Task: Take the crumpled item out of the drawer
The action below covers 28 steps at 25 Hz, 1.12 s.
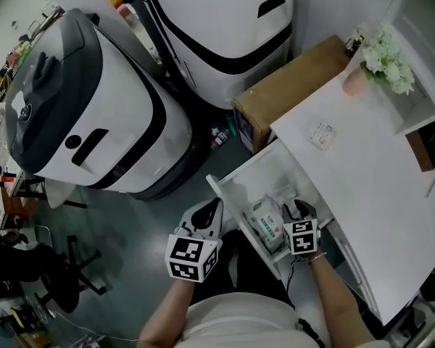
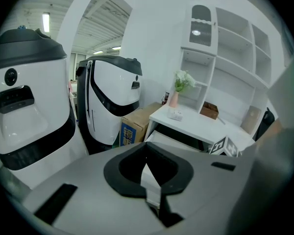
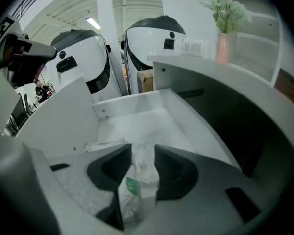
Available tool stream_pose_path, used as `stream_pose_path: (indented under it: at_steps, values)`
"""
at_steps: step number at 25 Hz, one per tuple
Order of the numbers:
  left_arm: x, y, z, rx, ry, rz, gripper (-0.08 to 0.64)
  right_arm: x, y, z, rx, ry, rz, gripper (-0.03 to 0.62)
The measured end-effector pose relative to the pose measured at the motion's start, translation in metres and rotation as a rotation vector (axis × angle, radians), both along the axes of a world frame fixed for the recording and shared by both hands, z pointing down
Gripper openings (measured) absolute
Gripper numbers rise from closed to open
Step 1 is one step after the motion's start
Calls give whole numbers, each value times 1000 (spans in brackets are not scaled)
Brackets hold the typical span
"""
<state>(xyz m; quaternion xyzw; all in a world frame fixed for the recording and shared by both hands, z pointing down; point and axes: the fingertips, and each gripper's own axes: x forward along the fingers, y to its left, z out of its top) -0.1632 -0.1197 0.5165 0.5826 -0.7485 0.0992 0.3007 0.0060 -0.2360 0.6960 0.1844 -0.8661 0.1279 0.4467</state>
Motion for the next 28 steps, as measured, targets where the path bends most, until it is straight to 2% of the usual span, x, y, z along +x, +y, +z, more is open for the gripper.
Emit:
stream_pose_path:
  at_steps: [13, 17, 24, 28]
  values:
    - [-3, 19, 9, -31, 9, -84, -9, 5, -2, 54, -38, 199, -97, 137]
    - [-2, 22, 11, -38, 13, -96, -9, 7, -3, 63, -22, 250, -129, 138]
    - [-5, 24, 12, -42, 8, -109, -9, 6, -2, 73, -1, 304, -160, 135]
    - [-6, 24, 11, -42, 4, -107, -9, 7, -4, 74, 11, 334, -192, 109]
